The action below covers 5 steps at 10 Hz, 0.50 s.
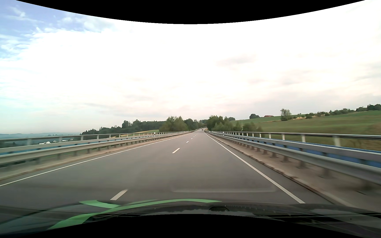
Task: Follow the waypoints while adhering to traffic rules and regulations
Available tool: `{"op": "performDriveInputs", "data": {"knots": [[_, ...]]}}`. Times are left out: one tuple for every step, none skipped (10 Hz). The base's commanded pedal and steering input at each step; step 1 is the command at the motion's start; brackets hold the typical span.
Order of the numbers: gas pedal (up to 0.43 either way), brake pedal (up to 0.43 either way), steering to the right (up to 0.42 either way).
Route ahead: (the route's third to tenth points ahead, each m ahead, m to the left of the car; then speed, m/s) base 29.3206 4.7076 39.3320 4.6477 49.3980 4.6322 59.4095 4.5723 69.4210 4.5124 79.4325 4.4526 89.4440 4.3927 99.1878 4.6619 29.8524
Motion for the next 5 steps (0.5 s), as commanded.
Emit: {"op": "performDriveInputs", "data": {"knots": [[0.268,0.0,-0.003],[0.268,0.0,-0.003],[0.28,0.0,-0.003],[0.28,0.0,-0.003],[0.28,0.0,-0.003]]}}
